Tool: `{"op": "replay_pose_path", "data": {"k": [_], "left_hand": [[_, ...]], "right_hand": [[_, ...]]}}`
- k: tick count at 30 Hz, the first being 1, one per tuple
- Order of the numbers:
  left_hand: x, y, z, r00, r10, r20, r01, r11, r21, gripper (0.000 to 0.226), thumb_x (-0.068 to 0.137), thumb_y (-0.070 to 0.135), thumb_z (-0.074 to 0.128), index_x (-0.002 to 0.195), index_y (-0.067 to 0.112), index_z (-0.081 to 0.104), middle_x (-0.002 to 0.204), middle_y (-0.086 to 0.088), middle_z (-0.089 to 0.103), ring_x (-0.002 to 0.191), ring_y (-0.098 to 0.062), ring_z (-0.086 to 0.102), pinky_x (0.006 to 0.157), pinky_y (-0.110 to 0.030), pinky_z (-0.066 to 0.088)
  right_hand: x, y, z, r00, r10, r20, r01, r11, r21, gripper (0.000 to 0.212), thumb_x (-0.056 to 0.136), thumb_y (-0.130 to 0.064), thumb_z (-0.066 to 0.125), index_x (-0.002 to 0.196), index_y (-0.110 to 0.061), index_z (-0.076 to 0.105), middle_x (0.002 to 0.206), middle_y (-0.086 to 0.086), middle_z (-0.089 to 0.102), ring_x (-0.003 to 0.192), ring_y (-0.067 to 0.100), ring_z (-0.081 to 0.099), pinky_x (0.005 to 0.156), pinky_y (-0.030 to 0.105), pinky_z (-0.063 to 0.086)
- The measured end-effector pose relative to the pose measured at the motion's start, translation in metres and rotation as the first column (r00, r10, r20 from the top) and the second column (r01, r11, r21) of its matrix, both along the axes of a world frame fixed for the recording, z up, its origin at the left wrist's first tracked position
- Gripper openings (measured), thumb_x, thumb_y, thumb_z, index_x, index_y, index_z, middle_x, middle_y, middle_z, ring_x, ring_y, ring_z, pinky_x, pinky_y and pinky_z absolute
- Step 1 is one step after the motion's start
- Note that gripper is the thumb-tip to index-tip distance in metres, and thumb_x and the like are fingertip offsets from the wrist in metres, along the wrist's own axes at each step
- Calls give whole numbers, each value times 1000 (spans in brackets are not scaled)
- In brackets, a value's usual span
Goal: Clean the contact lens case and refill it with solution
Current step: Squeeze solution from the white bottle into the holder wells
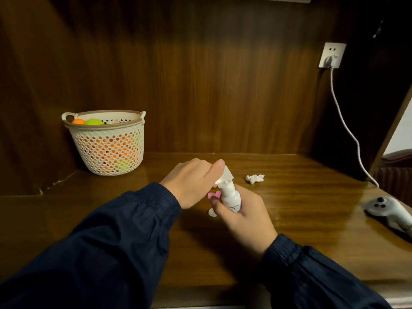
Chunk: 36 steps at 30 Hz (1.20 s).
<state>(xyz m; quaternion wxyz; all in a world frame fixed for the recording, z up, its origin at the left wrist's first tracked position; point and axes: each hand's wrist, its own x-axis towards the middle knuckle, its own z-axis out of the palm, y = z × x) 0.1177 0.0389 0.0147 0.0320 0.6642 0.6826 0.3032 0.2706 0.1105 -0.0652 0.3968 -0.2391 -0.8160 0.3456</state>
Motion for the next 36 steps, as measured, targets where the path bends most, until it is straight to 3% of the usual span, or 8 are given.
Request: {"op": "replay_pose_path", "data": {"k": [5,7,9,14,17,22,26,36], "left_hand": [[-1,14,-6,952,-75,298,80,997,-3,67,109,53,23,54,26,48,54,10,45,56,-11,44,65,-36,39],[-1,18,-7,944,-56,324,64,998,-15,67,109,56,23,56,29,52,53,14,49,53,-4,45,65,-34,42],[0,19,-8,949,-74,307,79,997,-6,66,109,58,23,62,27,56,56,14,55,54,-2,50,65,-32,43],[3,24,-11,953,-126,277,141,989,-36,61,109,57,27,80,15,61,74,-16,58,61,-6,58,66,-31,49],[5,34,-19,971,-151,186,159,987,-25,59,110,55,30,75,17,58,82,-17,67,75,-24,66,82,-53,53],[-8,52,-37,972,-138,191,133,990,34,51,103,64,40,83,27,69,76,4,70,74,-11,73,75,-48,58],[-23,66,-50,945,-176,275,144,981,133,38,97,65,49,89,36,73,84,19,70,69,1,68,59,-17,49],[-48,81,-88,842,-168,513,119,985,128,27,88,56,62,98,35,77,85,20,76,70,2,70,64,-10,52]], "right_hand": [[0,17,9,992,88,96,-48,931,-361,25,86,-24,84,104,-22,66,94,3,78,68,9,69,63,26,57],[2,24,11,984,174,-34,-151,719,-679,48,75,2,81,117,-13,64,112,14,72,75,16,69,64,27,57],[8,31,10,904,191,-383,-428,384,-818,57,65,13,65,121,-2,69,117,18,67,84,22,71,68,30,60],[17,47,13,673,-226,-704,-737,-130,-663,56,88,-14,57,138,11,56,134,31,61,105,39,70,93,44,55],[6,60,16,641,-494,-588,-719,-116,-686,47,100,-24,57,140,0,55,140,18,63,114,29,69,97,41,56],[-13,90,13,505,-667,-548,-803,-129,-582,36,98,-28,69,128,-8,64,109,-4,73,61,21,70,69,29,63],[-29,107,10,507,-636,-582,-799,-94,-594,21,94,-29,70,90,-8,69,72,-1,70,50,17,65,60,24,56],[-59,145,-4,631,-359,-688,-750,-56,-659,33,91,-30,60,62,-13,59,62,-10,53,50,7,50,48,20,45]]}}
